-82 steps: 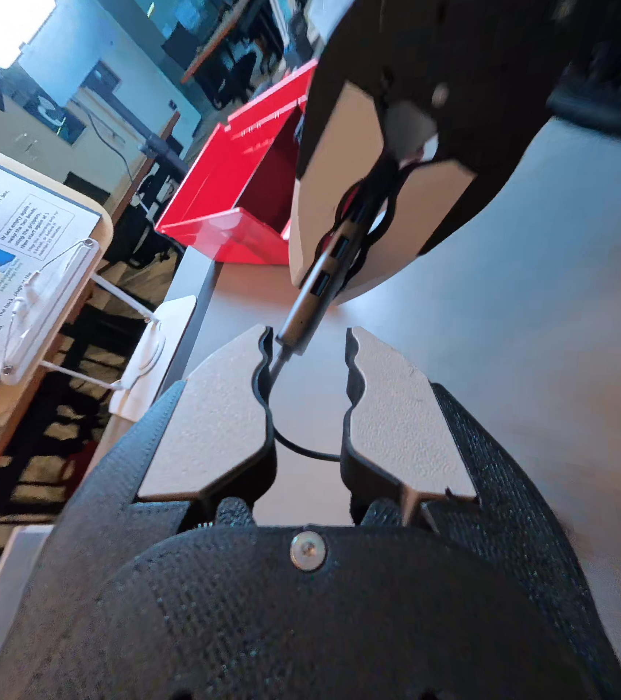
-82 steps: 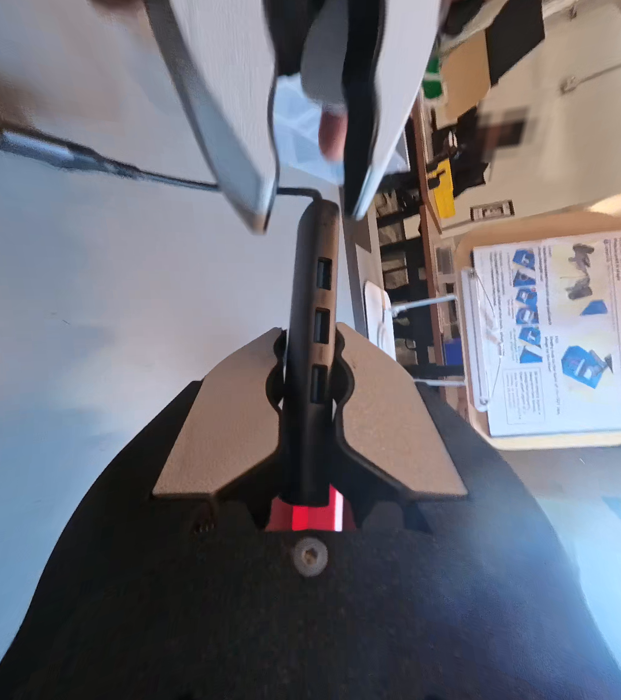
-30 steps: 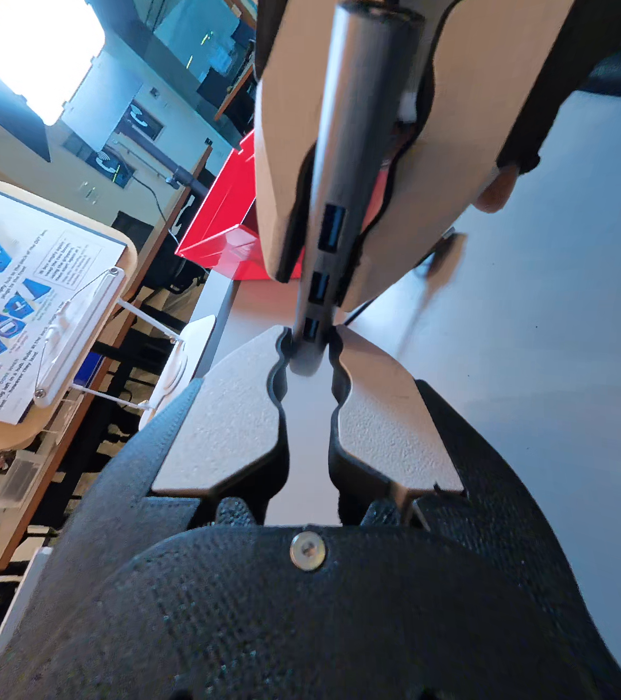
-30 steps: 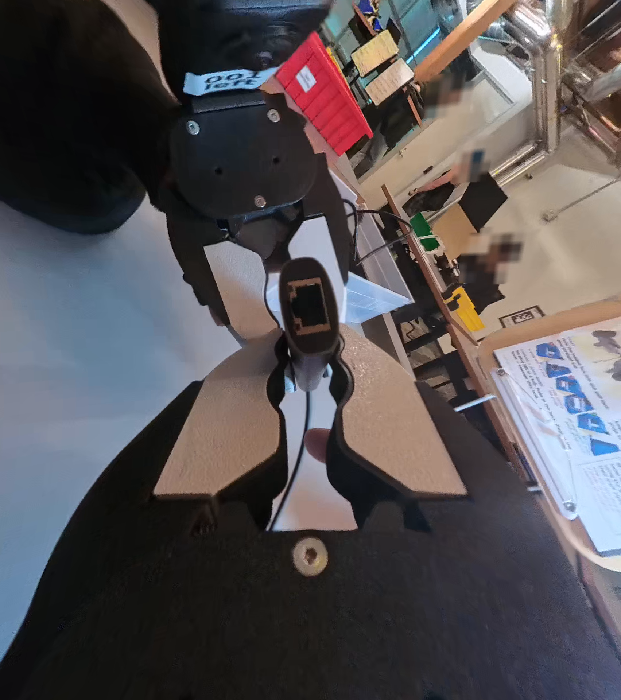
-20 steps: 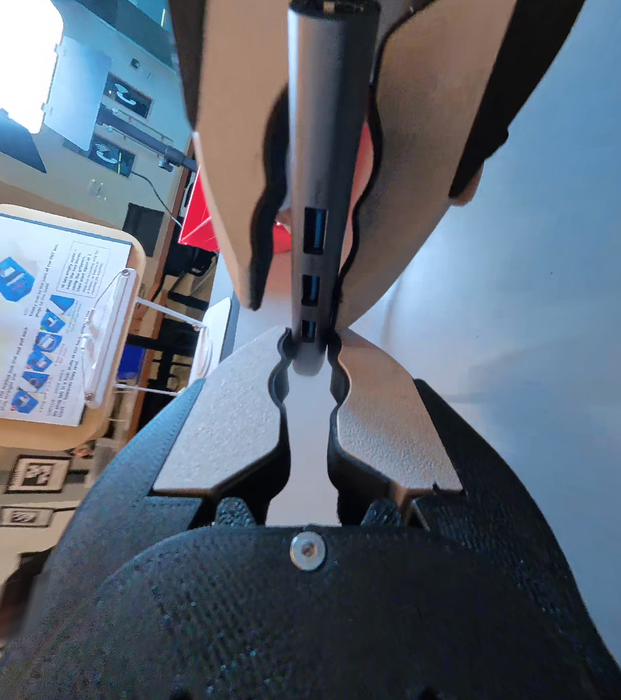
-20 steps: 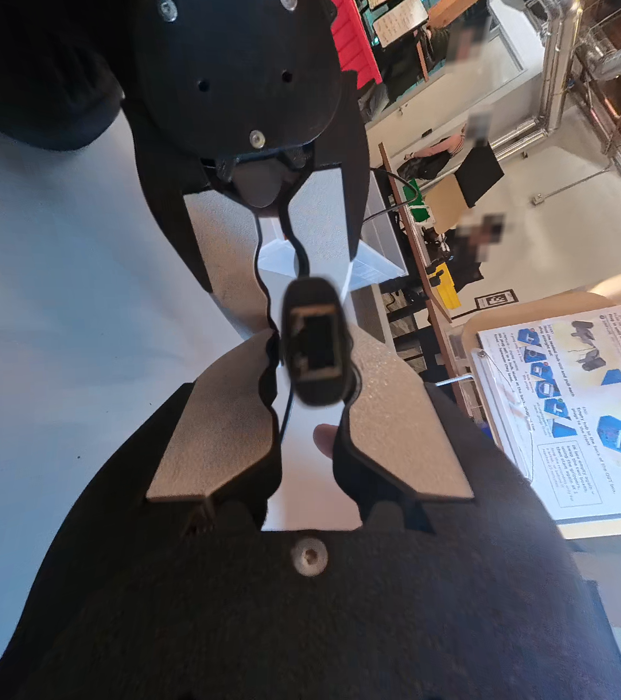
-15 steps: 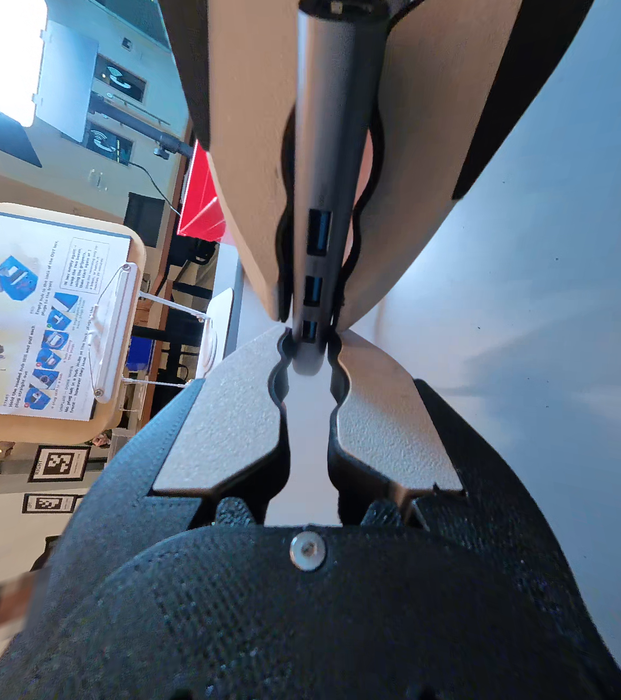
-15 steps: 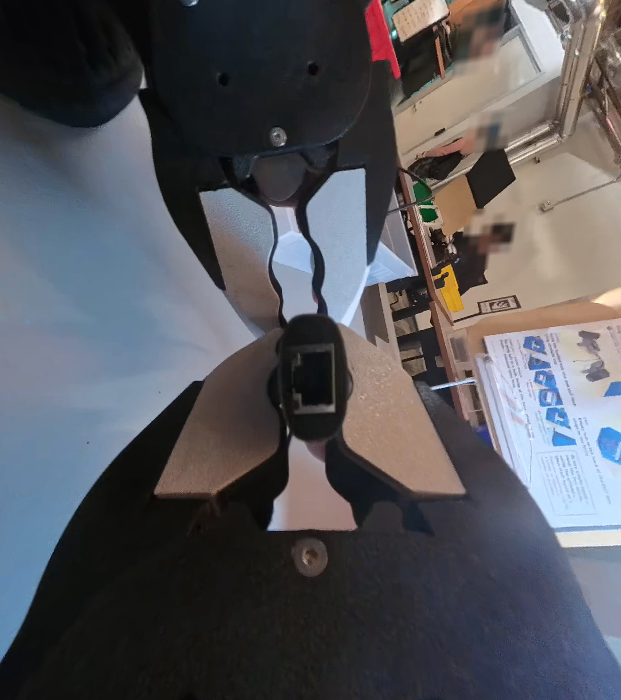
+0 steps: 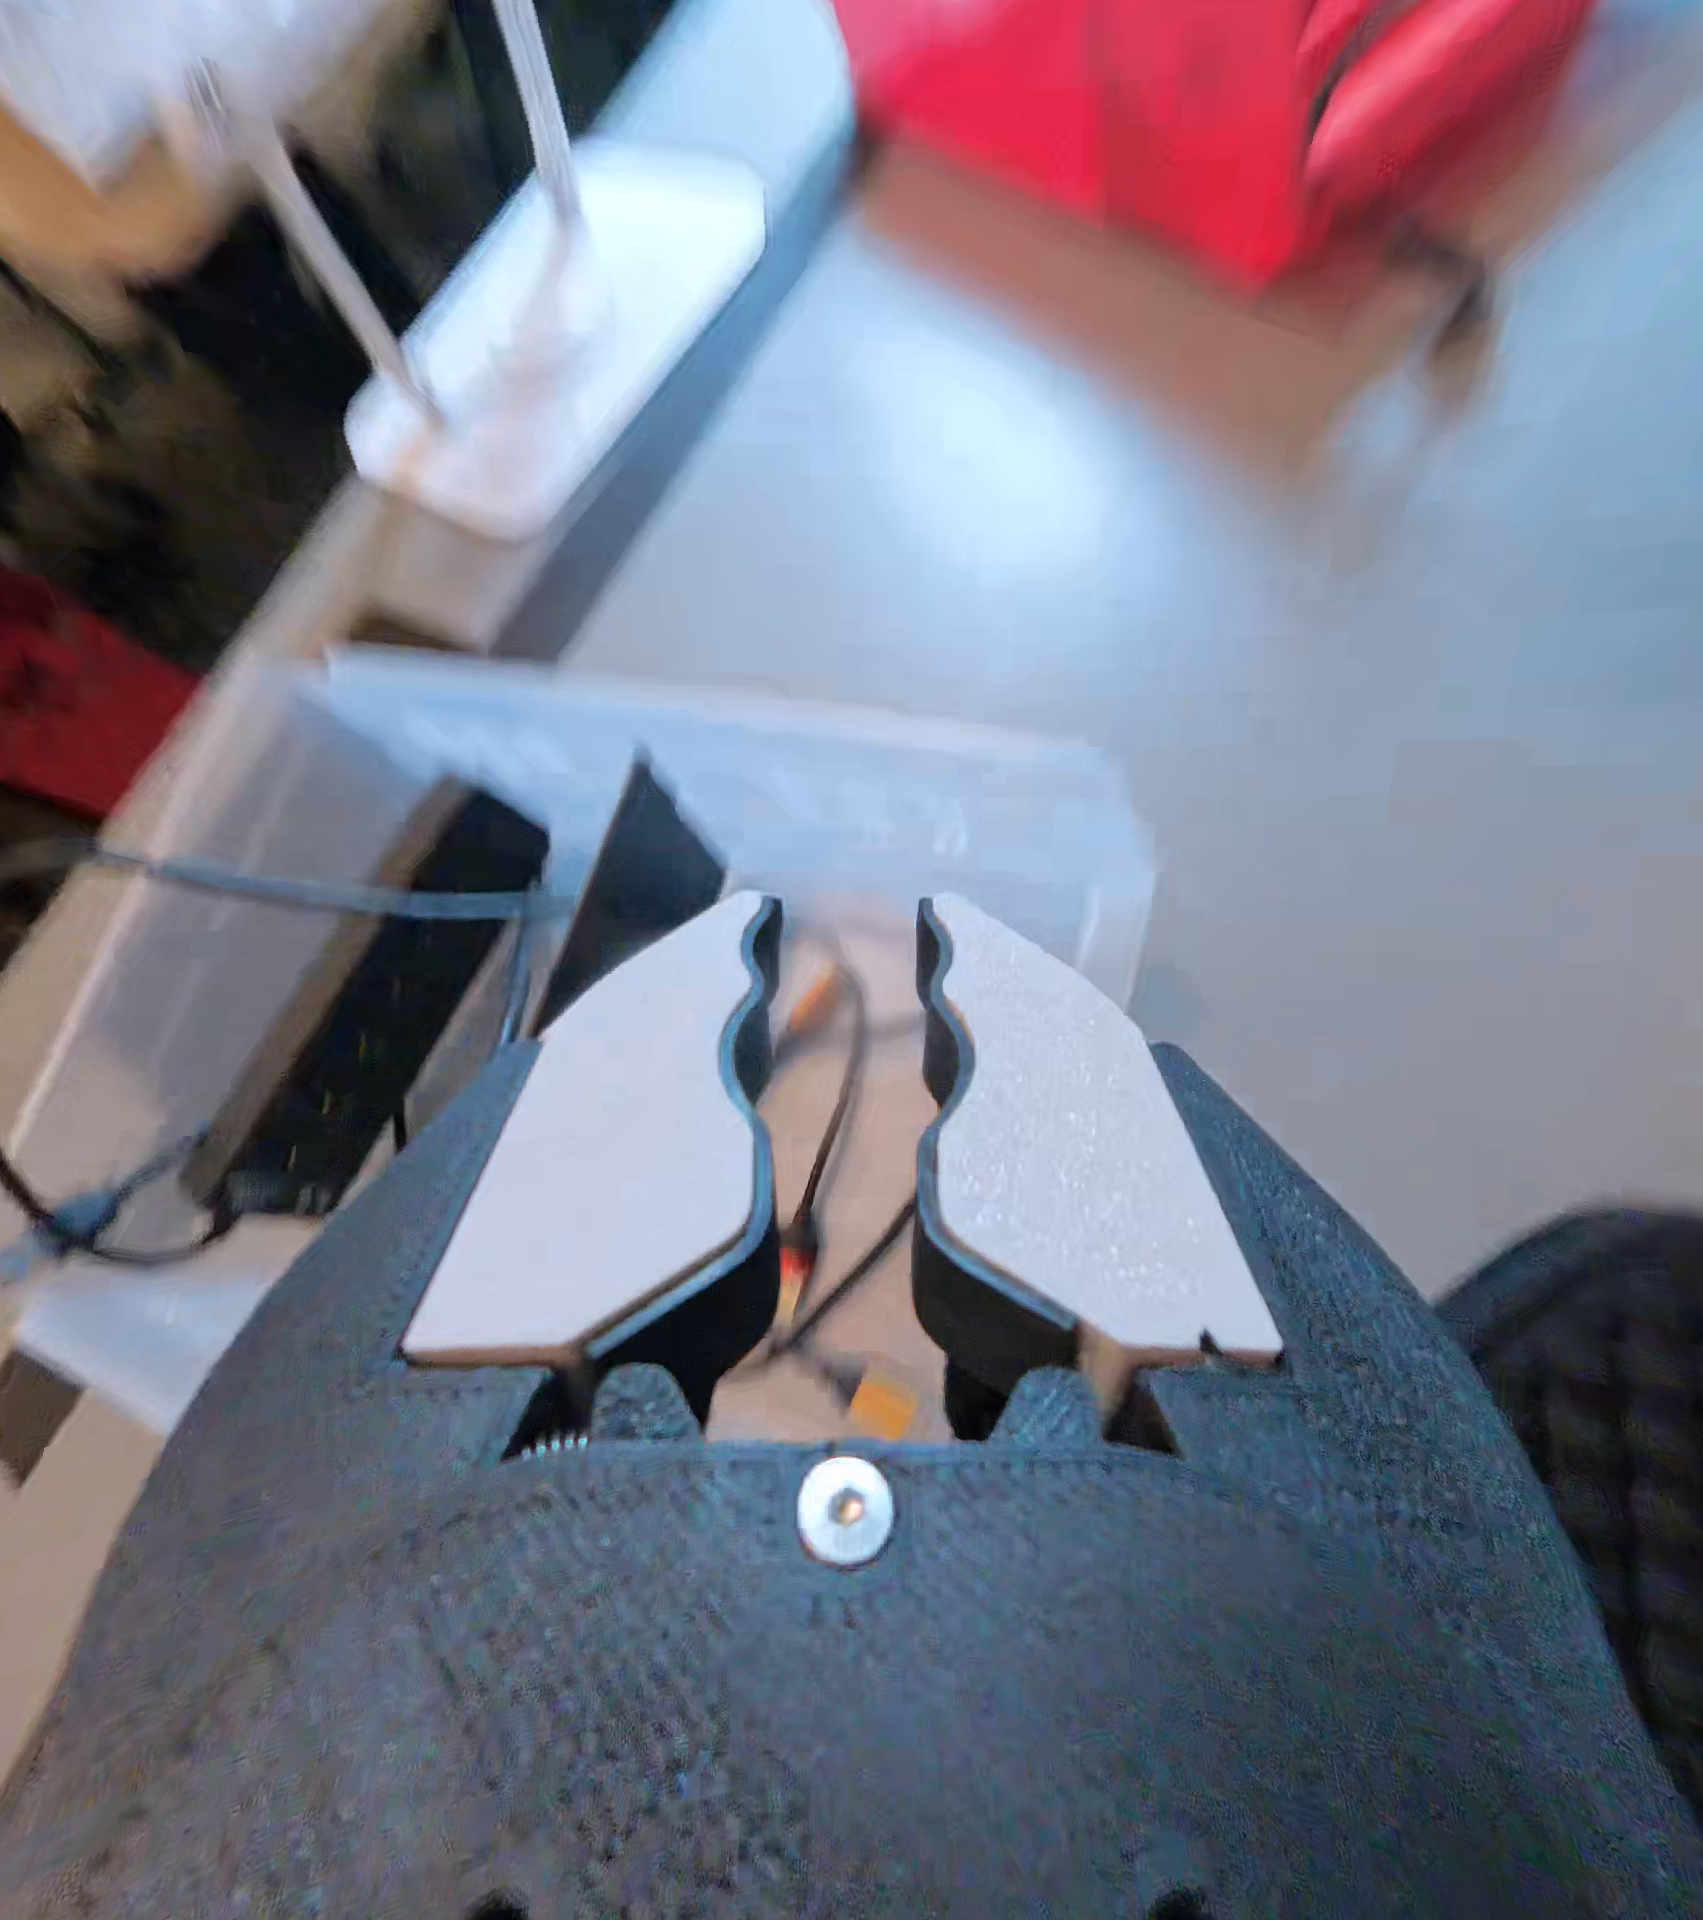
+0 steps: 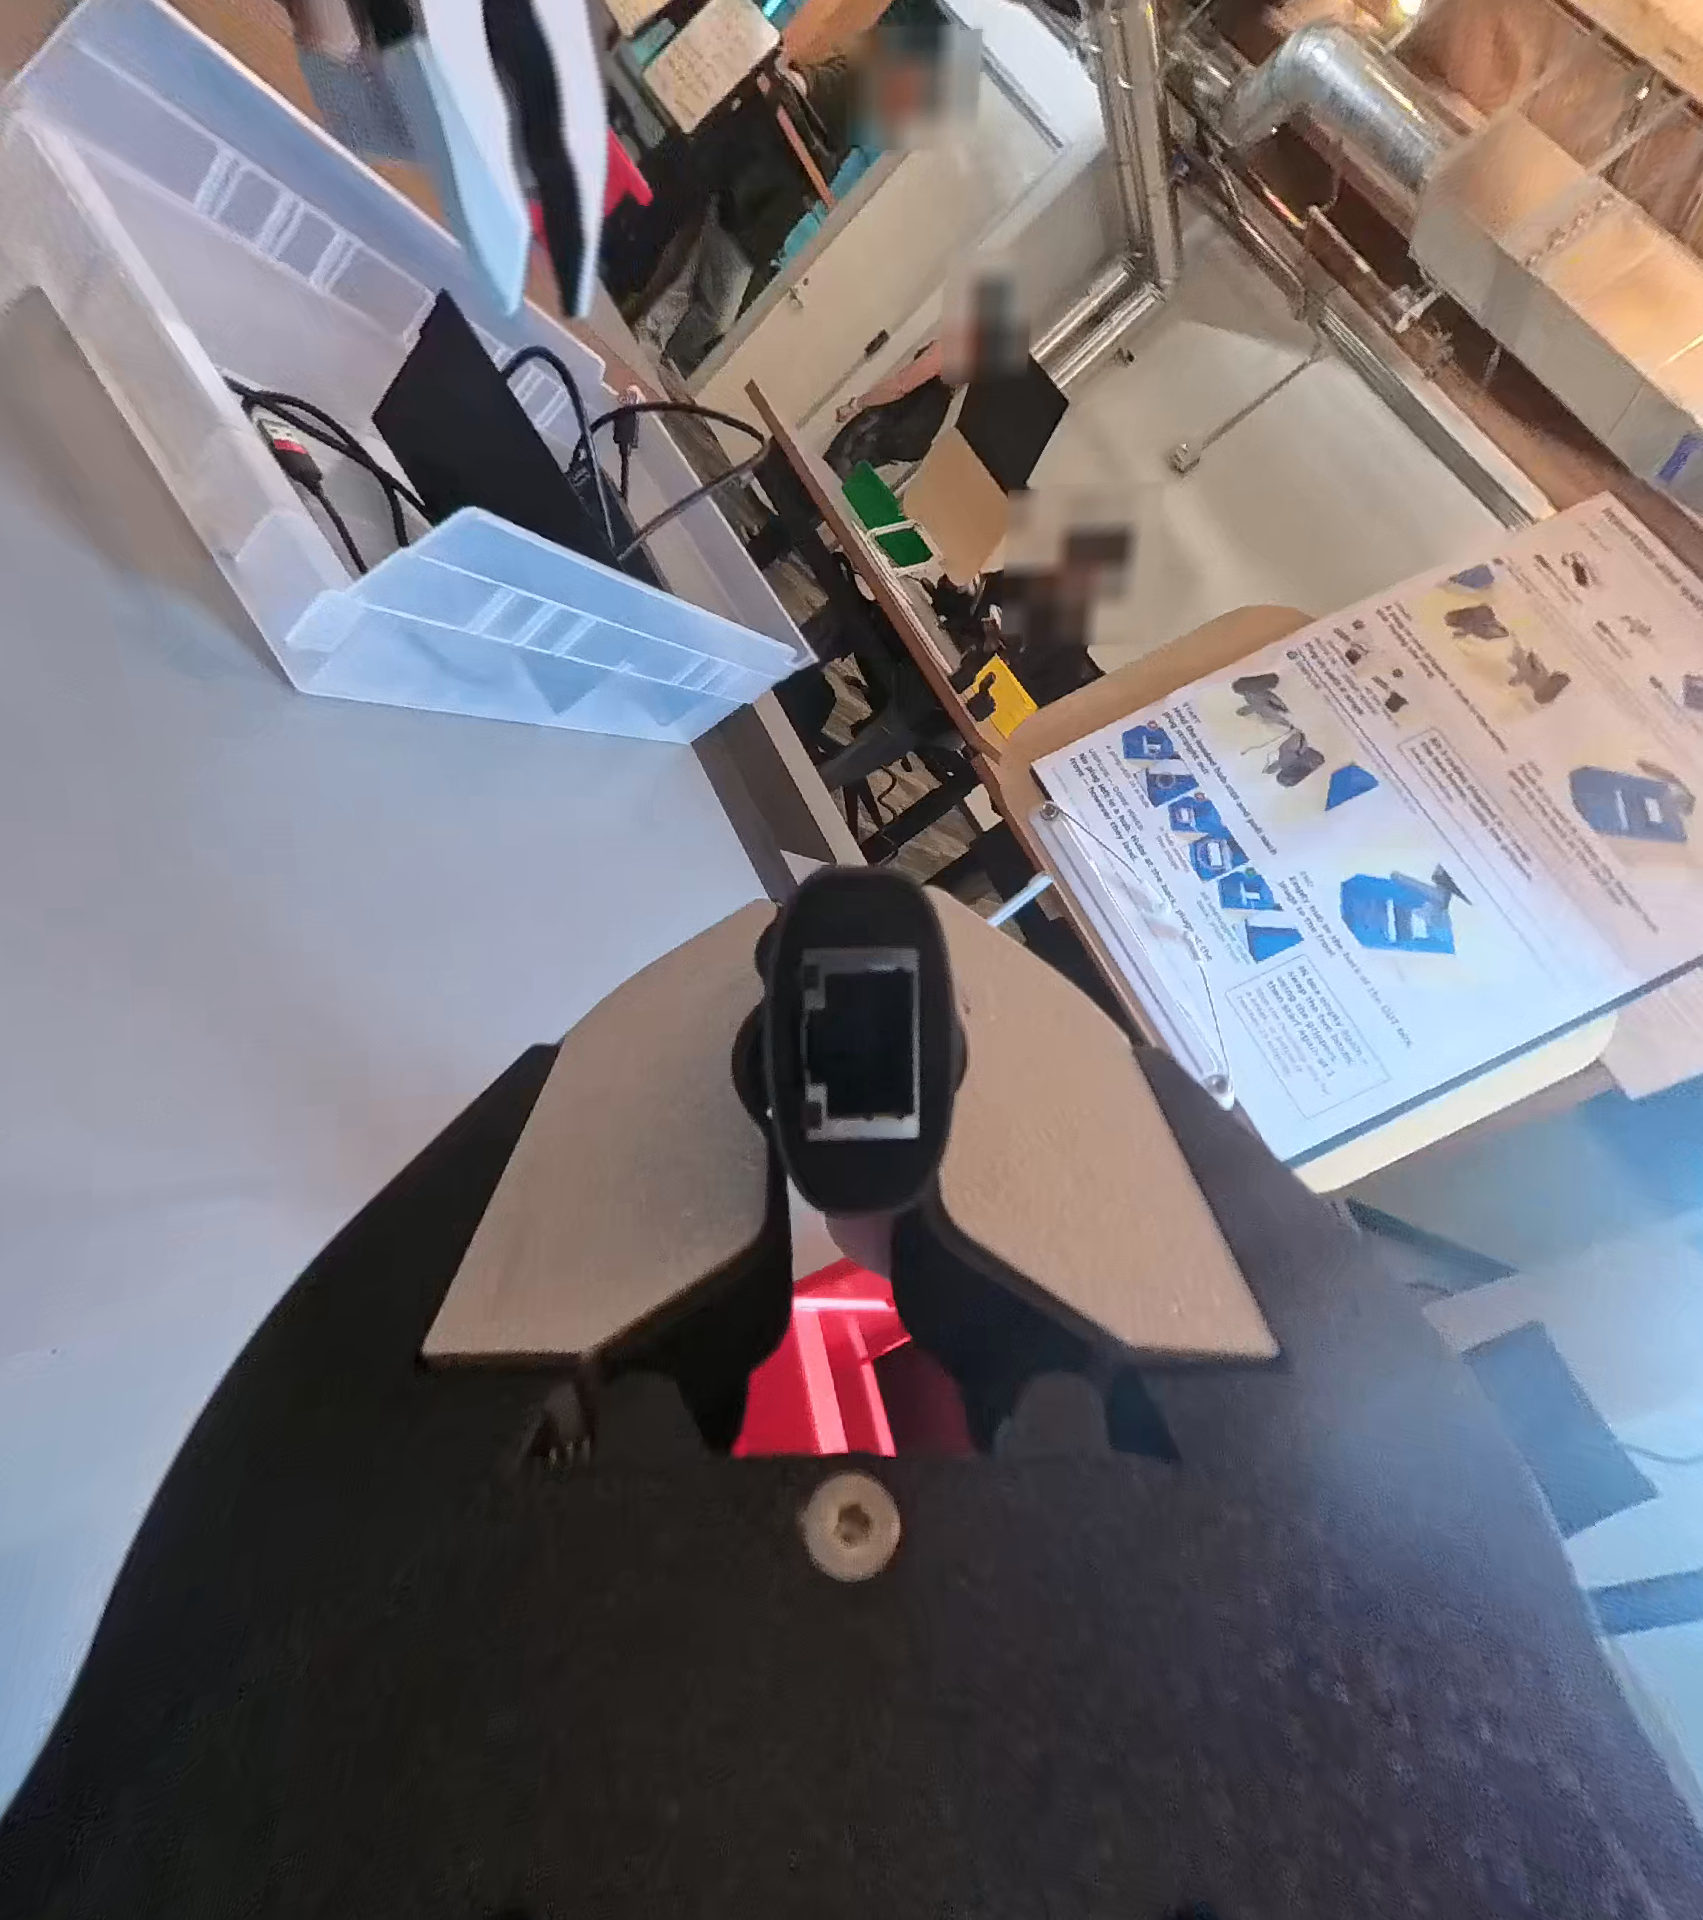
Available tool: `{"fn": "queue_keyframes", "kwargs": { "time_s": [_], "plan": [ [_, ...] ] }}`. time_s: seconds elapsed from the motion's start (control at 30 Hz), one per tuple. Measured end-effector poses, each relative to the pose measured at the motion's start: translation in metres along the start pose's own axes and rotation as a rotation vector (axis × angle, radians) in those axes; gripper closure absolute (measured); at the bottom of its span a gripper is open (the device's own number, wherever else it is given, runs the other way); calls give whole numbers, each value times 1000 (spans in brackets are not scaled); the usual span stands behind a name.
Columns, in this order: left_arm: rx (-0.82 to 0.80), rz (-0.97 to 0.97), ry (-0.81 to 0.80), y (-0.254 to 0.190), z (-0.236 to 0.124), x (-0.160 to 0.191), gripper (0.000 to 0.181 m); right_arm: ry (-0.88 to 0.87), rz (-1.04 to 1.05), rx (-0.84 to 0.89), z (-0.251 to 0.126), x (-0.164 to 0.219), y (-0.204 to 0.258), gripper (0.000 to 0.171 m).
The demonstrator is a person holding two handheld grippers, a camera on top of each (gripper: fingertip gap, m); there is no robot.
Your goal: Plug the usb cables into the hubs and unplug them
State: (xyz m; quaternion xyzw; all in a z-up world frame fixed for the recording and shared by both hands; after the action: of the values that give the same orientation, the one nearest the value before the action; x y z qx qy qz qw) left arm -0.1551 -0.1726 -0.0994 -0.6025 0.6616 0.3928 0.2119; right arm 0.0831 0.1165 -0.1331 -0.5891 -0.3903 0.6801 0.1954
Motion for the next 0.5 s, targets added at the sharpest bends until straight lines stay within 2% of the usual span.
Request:
{"fn": "queue_keyframes", "kwargs": {
  "time_s": [0.1, 0.17, 0.27, 0.5],
  "plan": [
    [94, 44, 348, 15, 23, 31, 155, 12, -27, -15, 3, 0, 6, 153],
    [139, 81, 476, 16, 43, 44, 154, 16, -41, -32, 5, -1, 12, 153],
    [146, 147, 514, 17, 67, 48, 155, 23, -45, -44, 6, 0, 15, 153],
    [200, 549, 595, 5, 95, 45, 156, 49, -31, -63, 9, 7, 18, 153]
  ]
}}
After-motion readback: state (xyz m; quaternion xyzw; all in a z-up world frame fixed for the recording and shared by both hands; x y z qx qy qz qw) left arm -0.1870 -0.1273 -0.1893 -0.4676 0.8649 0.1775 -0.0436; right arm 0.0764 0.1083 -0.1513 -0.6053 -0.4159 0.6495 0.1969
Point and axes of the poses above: each gripper's, where its closed fingertips meet, z out along the fingers, x out of its underside, y = z × x across the jaws, the point moved 10 cm from there along -z, back along the fingers, and after that the axes turned 3 degrees about -y, right-handed, at the moved point
